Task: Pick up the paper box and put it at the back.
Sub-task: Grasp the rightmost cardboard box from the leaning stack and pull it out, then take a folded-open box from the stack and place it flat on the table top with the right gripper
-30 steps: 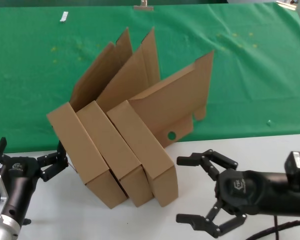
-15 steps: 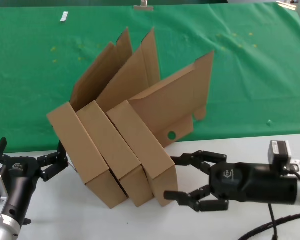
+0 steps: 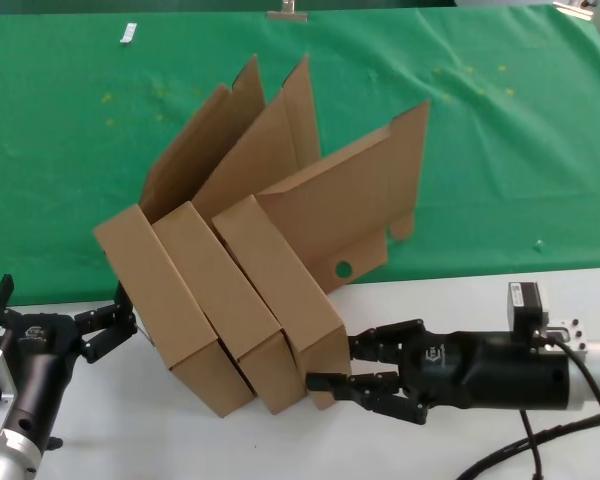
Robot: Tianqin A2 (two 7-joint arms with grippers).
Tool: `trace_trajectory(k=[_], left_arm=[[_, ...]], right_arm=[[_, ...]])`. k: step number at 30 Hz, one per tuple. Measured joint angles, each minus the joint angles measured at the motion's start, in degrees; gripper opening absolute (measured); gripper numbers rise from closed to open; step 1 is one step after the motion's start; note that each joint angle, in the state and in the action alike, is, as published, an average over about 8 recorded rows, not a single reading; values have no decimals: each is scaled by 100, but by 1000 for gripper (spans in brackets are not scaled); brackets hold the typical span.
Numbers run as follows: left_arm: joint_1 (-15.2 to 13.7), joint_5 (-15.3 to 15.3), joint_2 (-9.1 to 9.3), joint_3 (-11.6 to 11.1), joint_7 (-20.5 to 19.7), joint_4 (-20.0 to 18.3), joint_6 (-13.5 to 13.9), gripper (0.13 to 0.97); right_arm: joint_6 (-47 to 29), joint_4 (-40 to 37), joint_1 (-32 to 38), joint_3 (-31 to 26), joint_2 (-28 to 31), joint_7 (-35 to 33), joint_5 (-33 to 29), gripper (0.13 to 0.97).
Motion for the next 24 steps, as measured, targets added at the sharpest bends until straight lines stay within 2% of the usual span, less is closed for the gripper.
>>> trace_trajectory(k=[3, 13, 18, 24], left_arm=[[0, 0, 0, 0, 1, 0, 0, 966], [0, 0, 0, 0, 1, 0, 0, 966], [0, 0, 0, 0, 1, 0, 0, 966], [0, 0, 0, 0, 1, 0, 0, 966]], right_arm=[[0, -50, 20, 245, -30, 8, -300, 327], [0, 23, -78, 612, 12, -14, -759, 210], [0, 132, -133, 519, 88, -41, -664, 198], [0, 377, -108, 166, 288, -101, -252, 161]])
